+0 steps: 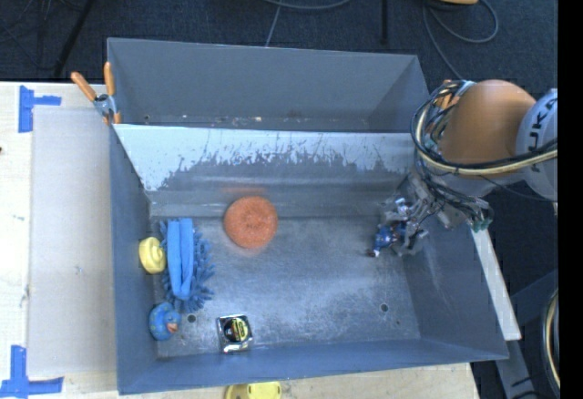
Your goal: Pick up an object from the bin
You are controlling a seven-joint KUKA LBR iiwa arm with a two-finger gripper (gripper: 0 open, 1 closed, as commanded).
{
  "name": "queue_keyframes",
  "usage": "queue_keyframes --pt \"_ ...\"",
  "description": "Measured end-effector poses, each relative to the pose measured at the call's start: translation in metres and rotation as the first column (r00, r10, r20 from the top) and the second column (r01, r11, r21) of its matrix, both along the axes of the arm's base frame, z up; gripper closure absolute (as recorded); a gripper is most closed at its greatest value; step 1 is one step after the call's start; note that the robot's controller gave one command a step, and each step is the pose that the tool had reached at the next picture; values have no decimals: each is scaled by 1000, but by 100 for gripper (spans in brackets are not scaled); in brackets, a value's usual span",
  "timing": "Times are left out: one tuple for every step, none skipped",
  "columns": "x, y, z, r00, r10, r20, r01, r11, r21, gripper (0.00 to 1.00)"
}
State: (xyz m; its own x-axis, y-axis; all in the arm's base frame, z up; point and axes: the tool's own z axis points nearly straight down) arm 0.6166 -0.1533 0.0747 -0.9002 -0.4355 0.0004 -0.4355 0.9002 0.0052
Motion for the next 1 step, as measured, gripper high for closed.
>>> queue_keyframes --pt "-2 0 21 1000 0 -7 0 1000 0 100"
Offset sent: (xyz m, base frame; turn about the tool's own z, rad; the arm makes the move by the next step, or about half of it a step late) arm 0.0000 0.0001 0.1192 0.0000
